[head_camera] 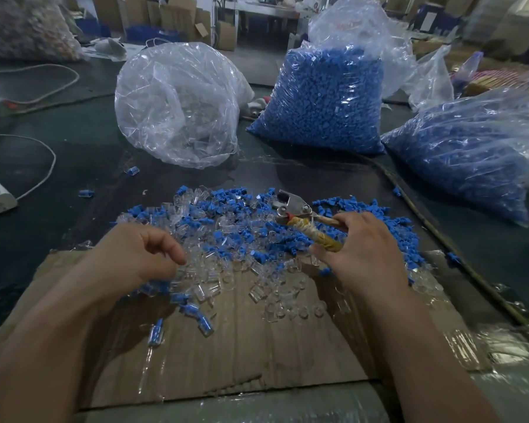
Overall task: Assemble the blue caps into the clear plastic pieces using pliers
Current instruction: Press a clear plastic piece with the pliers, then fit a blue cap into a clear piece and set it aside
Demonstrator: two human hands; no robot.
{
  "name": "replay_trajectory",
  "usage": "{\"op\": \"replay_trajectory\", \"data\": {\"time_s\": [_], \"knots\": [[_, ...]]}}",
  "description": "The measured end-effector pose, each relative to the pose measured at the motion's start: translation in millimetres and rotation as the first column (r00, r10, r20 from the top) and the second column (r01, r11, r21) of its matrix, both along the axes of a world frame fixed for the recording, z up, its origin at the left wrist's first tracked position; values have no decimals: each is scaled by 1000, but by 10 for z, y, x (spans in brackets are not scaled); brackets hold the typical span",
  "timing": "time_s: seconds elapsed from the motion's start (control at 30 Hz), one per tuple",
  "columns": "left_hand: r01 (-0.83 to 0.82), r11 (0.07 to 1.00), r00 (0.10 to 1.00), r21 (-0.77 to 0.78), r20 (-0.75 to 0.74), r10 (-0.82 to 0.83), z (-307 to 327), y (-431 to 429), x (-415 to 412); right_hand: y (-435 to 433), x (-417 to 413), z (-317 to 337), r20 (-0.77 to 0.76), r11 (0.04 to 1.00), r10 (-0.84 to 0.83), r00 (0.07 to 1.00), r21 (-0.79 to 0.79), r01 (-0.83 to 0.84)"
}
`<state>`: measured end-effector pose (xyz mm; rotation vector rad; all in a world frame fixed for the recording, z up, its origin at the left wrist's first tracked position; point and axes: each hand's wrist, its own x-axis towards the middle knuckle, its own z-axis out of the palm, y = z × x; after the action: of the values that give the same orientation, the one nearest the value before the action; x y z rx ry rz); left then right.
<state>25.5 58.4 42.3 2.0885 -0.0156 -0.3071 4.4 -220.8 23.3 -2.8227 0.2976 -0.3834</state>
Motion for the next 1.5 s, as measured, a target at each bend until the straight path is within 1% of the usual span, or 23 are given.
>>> {"op": "replay_trajectory", "data": {"time_s": [0.1, 0.17, 0.23, 0.33, 0.37, 0.43, 0.57, 0.63, 0.7, 0.8, 0.87, 0.97, 1.1, 1.33, 1.5], "knots": [[22, 999, 1000, 50, -12, -21, -29, 2, 12, -13, 13, -15, -25, 1000, -17, 1000, -14, 17], [7, 998, 1000, 56, 17, -8, -42, -27, 16, -19, 22, -23, -37, 1000, -26, 999, -16, 25], [-57, 996, 990, 68, 132, 48, -56, -81, 11, -27, 33, -33, -50, 999, -36, 998, -17, 35], [-195, 974, 912, 113, 387, 138, -78, -196, -33, -42, 48, -49, -55, 999, -53, 997, -8, 53], [-203, 969, 880, 141, 460, 117, -85, -246, -59, -50, 51, -52, -57, 998, -61, 997, 0, 61], [-161, 963, 822, 215, 570, 10, -116, -349, -98, -63, 55, -51, -69, 997, -74, 995, 10, 75], [-39, 940, 735, 338, 648, -202, -211, -539, -164, -74, 48, -39, -103, 996, -70, 992, 43, 75], [-5, 925, 702, 380, 660, -268, -246, -596, -188, -72, 49, -34, -129, 994, -72, 989, 67, 81], [19, 913, 702, 407, 645, -302, -280, -619, -187, -71, 58, -33, -154, 993, -75, 985, 75, 87], [12, 873, 706, 487, 614, -353, -327, -640, -170, -83, 65, -39, -188, 993, -73, 979, 75, 89], [11, 859, 719, 512, 593, -362, -357, -654, -165, -94, 64, -49, -202, 994, -69, 977, 64, 83], [-17, 863, 743, 505, 584, -327, -392, -673, -164, -103, 65, -69, -206, 995, -63, 976, 59, 76], [-55, 868, 750, 493, 595, -290, -427, -699, -135, -97, 74, -93, -252, 996, -41, 967, 67, 60], [-45, 874, 762, 483, 583, -282, -443, -748, -124, -77, 50, -75, -296, 998, -22, 955, 45, 37], [-38, 910, 763, 412, 601, -240, -413, -721, -122, -28, 28, -48, -333, 999, -8, 943, 42, 23]]}}
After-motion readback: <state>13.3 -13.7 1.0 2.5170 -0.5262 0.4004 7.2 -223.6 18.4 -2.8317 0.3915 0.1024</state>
